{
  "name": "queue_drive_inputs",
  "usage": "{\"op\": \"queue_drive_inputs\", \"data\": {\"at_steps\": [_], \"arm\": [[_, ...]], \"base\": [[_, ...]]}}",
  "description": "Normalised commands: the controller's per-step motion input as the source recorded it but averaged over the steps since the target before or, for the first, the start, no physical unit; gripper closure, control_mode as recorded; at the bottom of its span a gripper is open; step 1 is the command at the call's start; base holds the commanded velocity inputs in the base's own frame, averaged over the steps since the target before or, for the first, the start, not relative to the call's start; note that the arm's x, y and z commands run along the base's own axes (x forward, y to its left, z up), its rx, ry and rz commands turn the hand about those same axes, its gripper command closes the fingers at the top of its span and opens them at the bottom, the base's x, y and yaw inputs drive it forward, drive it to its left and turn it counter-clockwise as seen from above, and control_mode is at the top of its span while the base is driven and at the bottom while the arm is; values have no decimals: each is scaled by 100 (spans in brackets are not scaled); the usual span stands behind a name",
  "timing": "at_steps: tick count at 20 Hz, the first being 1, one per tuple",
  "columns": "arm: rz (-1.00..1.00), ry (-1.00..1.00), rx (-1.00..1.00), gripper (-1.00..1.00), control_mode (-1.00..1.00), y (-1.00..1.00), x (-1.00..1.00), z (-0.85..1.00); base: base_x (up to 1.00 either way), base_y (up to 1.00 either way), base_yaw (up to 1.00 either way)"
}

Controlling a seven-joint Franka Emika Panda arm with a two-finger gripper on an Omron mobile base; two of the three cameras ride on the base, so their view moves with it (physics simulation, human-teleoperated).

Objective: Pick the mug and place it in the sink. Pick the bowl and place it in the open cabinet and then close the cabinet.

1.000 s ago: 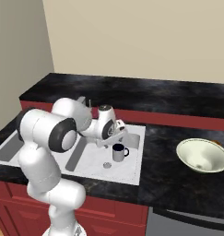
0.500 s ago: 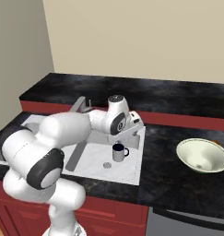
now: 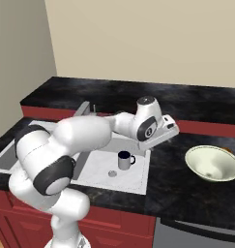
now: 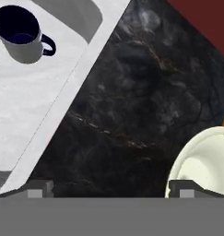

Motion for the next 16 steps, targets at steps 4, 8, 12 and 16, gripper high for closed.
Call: {"op": "queue_drive_inputs", "data": {"at_steps": [4,8,12,16], "arm": [[-12,7,-3,-100,-100,-97,22,-29],[-3,-15,2,-100,-100,-45,-15,0],[-8,1,0,-100,-100,-51,20,-6],[0,2,0,-100,-100,-11,13,-25]], "base": [[0,0,0],[0,0,0],[0,0,0],[0,0,0]]}}
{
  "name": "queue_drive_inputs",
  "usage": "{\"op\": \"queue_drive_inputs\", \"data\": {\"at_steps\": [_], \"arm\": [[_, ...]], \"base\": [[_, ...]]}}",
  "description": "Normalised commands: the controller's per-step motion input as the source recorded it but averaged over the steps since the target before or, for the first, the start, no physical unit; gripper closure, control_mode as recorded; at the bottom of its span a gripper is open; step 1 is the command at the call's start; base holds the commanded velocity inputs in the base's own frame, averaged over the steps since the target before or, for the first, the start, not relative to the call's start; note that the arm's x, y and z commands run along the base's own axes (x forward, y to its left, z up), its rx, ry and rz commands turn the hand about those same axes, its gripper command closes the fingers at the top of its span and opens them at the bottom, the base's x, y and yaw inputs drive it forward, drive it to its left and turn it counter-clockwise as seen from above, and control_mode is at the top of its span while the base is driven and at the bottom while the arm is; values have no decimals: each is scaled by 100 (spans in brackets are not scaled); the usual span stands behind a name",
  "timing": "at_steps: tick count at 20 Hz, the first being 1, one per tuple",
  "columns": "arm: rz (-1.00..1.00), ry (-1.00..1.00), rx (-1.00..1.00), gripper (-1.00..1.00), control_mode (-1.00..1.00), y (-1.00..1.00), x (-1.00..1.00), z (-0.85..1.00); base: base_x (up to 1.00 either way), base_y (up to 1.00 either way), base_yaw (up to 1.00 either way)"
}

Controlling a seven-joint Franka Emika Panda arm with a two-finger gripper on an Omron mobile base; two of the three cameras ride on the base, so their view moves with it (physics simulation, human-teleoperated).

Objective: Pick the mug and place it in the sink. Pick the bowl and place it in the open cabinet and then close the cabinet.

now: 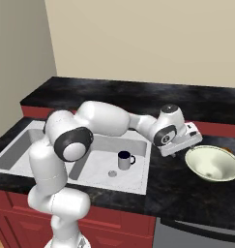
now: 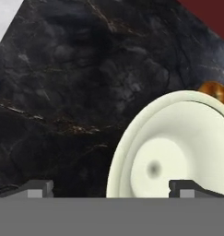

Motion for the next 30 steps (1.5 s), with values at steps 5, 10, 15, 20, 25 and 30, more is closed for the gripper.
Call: {"op": "queue_drive_inputs", "data": {"at_steps": [5,10,15,20,25,30], "arm": [[0,1,0,-100,-100,-1,0,-10],[0,0,0,-100,-100,-17,0,-31],[0,3,0,-100,-100,-17,4,-35],[0,6,0,-100,-100,-24,7,-22],[0,4,0,100,-100,-9,0,-13],[0,0,0,100,-100,-2,0,-7]], "base": [[0,0,0],[0,0,0],[0,0,0],[0,0,0],[0,0,0],[0,0,0]]}}
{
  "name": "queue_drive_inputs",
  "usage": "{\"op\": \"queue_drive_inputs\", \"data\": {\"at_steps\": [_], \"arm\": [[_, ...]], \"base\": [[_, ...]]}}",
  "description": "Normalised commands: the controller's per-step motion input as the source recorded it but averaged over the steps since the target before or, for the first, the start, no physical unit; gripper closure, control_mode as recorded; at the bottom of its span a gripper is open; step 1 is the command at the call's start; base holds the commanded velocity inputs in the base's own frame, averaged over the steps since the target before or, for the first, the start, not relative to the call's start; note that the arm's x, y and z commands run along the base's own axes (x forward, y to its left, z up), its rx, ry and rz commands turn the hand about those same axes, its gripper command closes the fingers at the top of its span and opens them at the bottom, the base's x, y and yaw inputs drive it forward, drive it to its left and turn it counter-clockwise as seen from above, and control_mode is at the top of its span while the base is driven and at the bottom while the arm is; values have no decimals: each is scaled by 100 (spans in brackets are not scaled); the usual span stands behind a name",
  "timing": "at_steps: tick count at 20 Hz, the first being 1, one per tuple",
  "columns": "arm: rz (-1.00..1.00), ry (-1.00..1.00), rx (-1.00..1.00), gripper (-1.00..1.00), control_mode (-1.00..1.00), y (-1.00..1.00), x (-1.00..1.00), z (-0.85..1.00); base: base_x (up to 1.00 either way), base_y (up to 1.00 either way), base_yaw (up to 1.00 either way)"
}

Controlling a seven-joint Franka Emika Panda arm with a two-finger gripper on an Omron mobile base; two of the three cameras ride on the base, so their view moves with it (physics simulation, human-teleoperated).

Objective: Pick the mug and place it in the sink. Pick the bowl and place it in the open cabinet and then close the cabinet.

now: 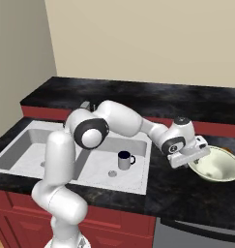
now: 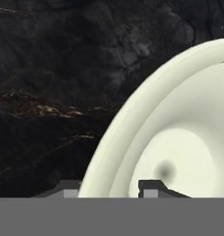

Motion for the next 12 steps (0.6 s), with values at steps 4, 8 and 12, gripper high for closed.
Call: {"op": "queue_drive_inputs", "data": {"at_steps": [4,8,12], "arm": [[0,-1,0,100,-100,0,0,0],[1,0,0,100,-100,14,-5,11],[20,-6,-5,100,-100,73,-58,77]], "base": [[0,0,0],[0,0,0],[0,0,0]]}}
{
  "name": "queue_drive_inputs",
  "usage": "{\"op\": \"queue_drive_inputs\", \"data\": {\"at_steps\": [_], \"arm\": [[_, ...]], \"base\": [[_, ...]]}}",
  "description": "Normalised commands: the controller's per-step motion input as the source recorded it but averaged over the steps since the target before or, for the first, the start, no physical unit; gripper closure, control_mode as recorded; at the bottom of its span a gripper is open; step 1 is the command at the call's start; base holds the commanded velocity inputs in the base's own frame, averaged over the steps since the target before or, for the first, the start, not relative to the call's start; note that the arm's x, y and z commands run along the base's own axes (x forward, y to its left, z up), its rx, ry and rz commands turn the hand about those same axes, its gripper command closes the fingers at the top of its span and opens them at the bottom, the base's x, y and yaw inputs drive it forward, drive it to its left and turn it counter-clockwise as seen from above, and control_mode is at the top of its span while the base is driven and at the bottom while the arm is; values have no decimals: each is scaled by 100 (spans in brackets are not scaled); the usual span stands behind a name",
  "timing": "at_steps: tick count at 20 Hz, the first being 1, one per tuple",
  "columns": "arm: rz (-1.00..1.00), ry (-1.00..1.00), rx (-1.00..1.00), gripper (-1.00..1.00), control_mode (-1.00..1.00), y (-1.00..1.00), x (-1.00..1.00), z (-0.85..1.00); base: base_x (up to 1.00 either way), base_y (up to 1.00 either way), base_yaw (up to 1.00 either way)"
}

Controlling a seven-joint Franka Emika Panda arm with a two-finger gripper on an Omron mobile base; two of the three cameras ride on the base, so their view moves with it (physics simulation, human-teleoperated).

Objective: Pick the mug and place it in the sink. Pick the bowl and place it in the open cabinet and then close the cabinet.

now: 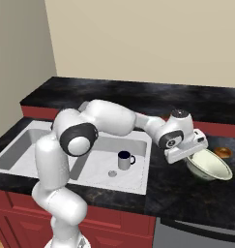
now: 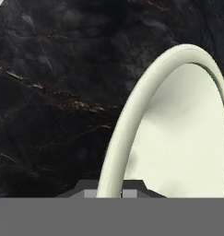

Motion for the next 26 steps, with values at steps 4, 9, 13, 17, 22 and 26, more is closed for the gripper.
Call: {"op": "queue_drive_inputs", "data": {"at_steps": [4,9,13,17,22,26], "arm": [[24,-18,-12,100,-100,97,-49,100],[24,-18,-26,100,-100,100,-85,94],[13,-7,-2,100,-100,65,-77,67],[21,2,-2,100,-100,94,-54,90],[31,8,-20,100,-100,100,-44,99],[20,15,-12,100,-100,99,-64,87]], "base": [[0,0,0],[0,0,0],[0,0,0],[0,0,0],[0,0,0],[0,0,0]]}}
